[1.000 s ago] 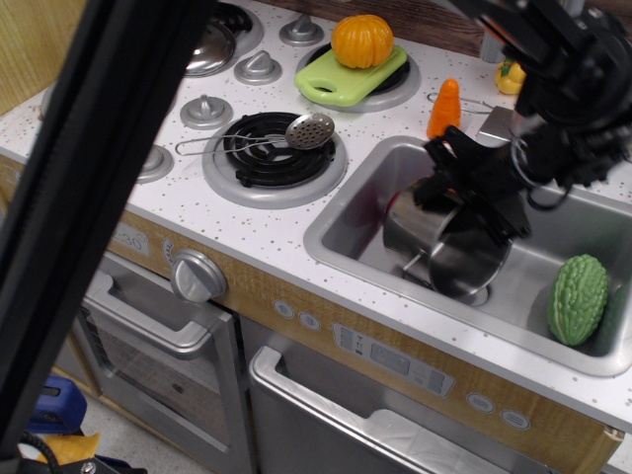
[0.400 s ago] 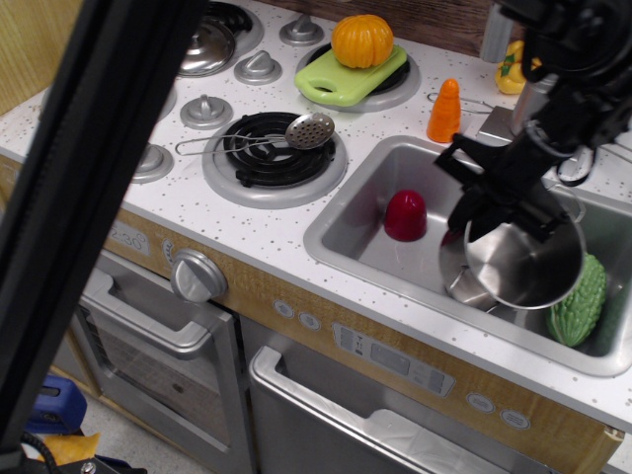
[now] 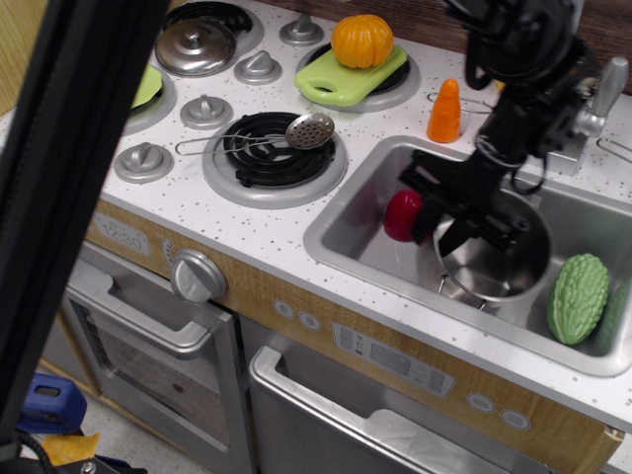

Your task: Flip pot upright in sink

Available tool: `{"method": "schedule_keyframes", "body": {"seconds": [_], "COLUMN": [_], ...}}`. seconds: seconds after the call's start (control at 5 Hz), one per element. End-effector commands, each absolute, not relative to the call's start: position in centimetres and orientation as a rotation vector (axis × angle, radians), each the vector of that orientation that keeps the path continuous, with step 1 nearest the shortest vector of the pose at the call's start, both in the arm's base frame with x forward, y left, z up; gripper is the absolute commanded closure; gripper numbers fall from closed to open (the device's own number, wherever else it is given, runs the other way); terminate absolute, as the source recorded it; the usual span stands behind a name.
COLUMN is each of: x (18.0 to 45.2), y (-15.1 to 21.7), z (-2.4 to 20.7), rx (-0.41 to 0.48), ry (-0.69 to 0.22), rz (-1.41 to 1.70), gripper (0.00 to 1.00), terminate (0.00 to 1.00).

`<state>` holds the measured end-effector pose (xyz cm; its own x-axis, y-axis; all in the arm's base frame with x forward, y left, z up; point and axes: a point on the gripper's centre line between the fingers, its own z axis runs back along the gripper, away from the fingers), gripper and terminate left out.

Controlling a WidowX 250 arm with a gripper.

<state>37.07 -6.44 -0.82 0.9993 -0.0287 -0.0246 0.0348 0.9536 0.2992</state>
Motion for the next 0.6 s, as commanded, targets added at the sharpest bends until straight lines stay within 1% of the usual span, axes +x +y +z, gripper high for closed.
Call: {"method": "schedule_keyframes", "body": {"seconds": [0.0, 0.2, 0.4], "x": [38.01, 38.01, 38.01], "y": [-6.9, -6.9, -6.9], "z": [2.14, 2.14, 2.14], "rx": [0.286, 0.286, 0.286], "ry": [-0.057, -0.057, -0.057], "rz": [-0.035, -0.035, -0.035], "gripper": [0.0, 0.0, 0.0], "terminate": [0.0, 0.0, 1.0]}}
